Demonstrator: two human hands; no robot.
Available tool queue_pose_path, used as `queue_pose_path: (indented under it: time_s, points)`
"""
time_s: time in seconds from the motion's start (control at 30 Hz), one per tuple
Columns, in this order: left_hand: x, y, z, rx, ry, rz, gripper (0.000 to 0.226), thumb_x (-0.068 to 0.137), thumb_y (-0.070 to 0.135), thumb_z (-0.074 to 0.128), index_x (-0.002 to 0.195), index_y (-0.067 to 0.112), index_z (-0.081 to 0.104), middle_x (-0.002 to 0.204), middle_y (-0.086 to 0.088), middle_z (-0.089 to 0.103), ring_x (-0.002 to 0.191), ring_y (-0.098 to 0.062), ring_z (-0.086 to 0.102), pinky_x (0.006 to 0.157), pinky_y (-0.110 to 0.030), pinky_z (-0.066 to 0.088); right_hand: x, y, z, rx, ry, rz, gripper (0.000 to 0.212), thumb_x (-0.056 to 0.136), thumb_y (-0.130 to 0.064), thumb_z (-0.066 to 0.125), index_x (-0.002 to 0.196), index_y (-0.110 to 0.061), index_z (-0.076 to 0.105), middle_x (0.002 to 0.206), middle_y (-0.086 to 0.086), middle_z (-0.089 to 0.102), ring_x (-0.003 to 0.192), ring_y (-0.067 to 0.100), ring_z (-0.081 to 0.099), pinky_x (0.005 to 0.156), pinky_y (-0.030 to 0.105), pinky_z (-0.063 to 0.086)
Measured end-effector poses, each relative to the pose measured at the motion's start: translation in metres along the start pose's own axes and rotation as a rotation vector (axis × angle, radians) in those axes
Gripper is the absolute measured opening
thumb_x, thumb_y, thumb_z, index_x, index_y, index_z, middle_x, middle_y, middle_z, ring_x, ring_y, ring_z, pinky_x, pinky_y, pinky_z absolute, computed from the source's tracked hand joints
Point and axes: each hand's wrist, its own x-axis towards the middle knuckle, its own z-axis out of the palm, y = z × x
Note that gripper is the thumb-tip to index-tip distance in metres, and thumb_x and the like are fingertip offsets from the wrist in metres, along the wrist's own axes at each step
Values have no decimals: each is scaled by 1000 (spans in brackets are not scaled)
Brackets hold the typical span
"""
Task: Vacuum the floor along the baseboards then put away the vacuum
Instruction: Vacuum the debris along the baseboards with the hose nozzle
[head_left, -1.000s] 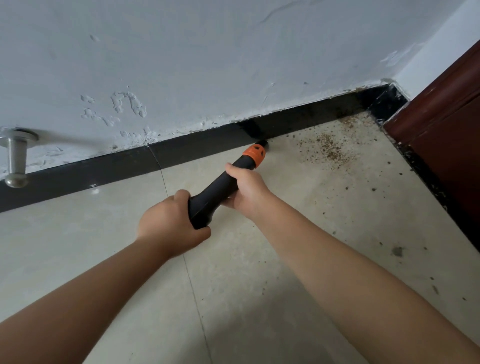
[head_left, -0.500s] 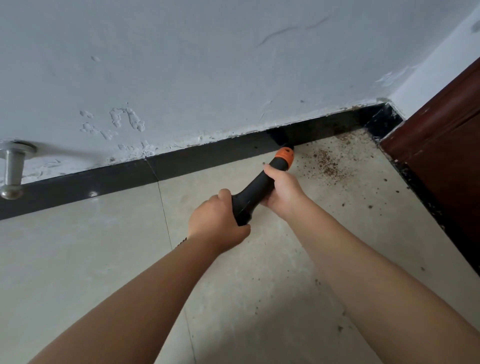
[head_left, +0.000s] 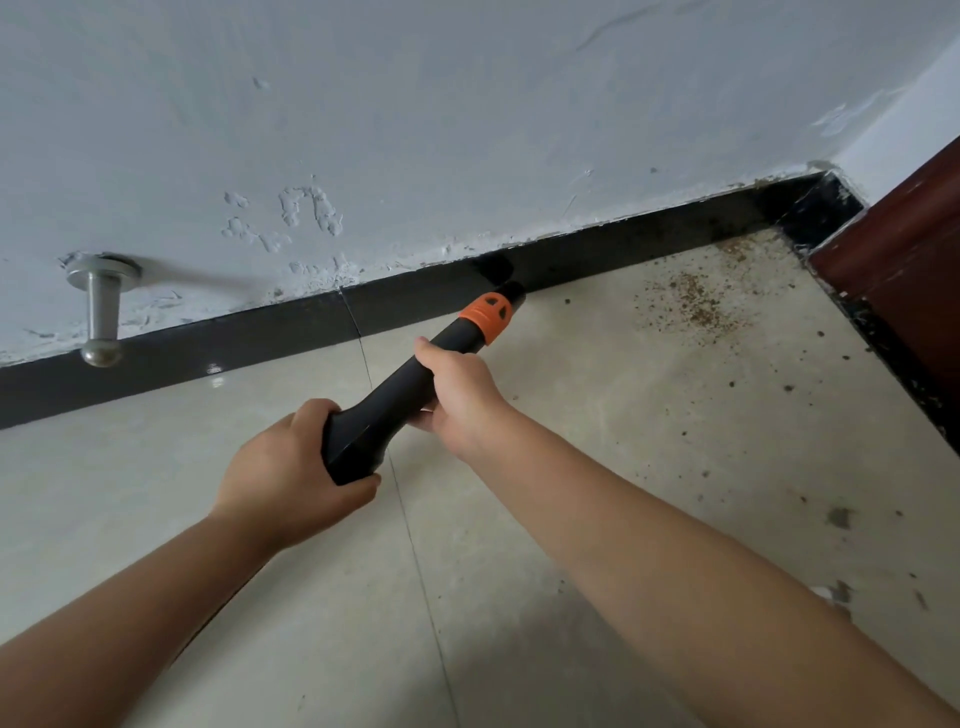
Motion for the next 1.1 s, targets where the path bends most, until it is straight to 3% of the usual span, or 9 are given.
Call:
queue_pose_path:
  time_s: [0.07, 0.23, 0.6, 0.8, 1.1]
  points:
    - [0, -4, 0, 16, -2, -14, 44, 70, 32, 74, 104, 20, 48, 78, 5, 51, 69, -18, 49, 52, -20, 33, 0, 3, 2, 2, -10, 14, 48, 93, -23, 57, 133, -5, 37, 129, 15, 49, 115, 32, 51, 79, 40, 52]
    - [8, 10, 8, 67, -32, 25, 45, 73, 36, 70, 107, 17, 49, 83, 2, 52, 72, -19, 50, 59, -26, 35, 4, -1, -16, 66, -3, 9, 50, 93, -22, 56, 135, -4, 36, 125, 15, 49, 112, 30, 52, 81, 41, 51]
    - [43, 104, 48, 29, -43, 115, 43, 76, 42, 65, 106, 18, 45, 85, 4, 50, 73, -17, 51, 59, -25, 39, 29, -63, -101, 142, 153, -44, 51, 92, -20, 57, 136, -4, 38, 133, 18, 47, 119, 37, 49, 94, 51, 47]
    - [42, 130, 54, 28, -58, 43, 56, 78, 36, 68, 123, 18, 39, 102, 2, 50, 83, -14, 44, 68, -26, 38, 36, -86, -126, 143, 157, -75, 48, 94, -20, 55, 136, -6, 38, 131, 17, 48, 117, 35, 50, 87, 47, 50]
    - [66, 184, 63, 92, -31, 31, 46, 77, 34, 67, 109, 12, 42, 91, 1, 46, 80, -20, 45, 65, -29, 36, 55, -123, -163, 126, 260, -137, 51, 92, -26, 55, 136, -8, 37, 130, 14, 49, 113, 36, 53, 90, 48, 49]
